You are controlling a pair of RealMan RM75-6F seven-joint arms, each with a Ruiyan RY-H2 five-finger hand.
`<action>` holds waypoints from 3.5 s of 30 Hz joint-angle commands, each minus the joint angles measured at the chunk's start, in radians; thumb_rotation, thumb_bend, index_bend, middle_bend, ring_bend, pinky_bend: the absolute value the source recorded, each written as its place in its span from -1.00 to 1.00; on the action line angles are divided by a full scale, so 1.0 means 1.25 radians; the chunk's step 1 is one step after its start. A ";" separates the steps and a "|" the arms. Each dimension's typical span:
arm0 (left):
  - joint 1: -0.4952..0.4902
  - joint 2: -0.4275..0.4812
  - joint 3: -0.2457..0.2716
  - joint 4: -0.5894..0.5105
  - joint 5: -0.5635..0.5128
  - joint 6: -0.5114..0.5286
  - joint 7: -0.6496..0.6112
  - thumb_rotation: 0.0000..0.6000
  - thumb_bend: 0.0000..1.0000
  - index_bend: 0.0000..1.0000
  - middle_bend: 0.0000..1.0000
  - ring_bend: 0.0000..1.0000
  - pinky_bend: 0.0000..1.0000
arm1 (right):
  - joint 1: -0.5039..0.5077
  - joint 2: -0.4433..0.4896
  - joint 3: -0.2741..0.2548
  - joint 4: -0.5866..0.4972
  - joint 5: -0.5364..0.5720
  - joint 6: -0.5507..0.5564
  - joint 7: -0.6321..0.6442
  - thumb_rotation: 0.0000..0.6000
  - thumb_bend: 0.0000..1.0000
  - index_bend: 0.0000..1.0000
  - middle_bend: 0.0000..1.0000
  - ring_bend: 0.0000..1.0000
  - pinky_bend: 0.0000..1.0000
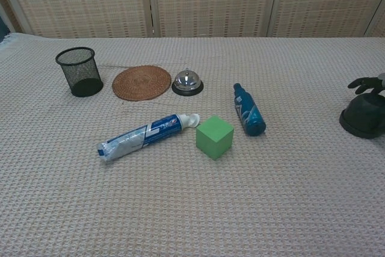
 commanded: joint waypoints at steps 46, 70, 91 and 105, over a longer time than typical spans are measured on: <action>-0.005 -0.002 0.002 -0.007 -0.001 -0.009 0.007 1.00 -0.16 -0.43 -1.00 -1.00 -0.24 | -0.061 -0.027 -0.013 -0.027 -0.198 0.267 0.120 1.00 -0.51 0.13 -0.03 0.19 0.48; -0.006 -0.003 0.009 -0.010 -0.001 -0.016 0.014 1.00 -0.16 -0.40 -1.00 -1.00 -0.24 | -0.135 0.070 -0.028 -0.105 -0.225 0.327 -0.036 1.00 -0.51 0.17 -0.01 0.20 0.51; -0.008 -0.003 0.009 -0.012 -0.005 -0.021 0.015 1.00 -0.16 -0.38 -1.00 -1.00 -0.24 | -0.134 -0.138 -0.046 0.280 -0.727 0.775 0.637 1.00 -0.51 0.12 -0.01 0.19 0.48; -0.010 -0.002 0.009 -0.015 -0.011 -0.025 0.019 1.00 -0.16 -0.36 -1.00 -1.00 -0.24 | -0.134 -0.010 -0.022 0.009 -0.428 0.385 0.267 1.00 -0.51 0.15 0.00 0.19 0.52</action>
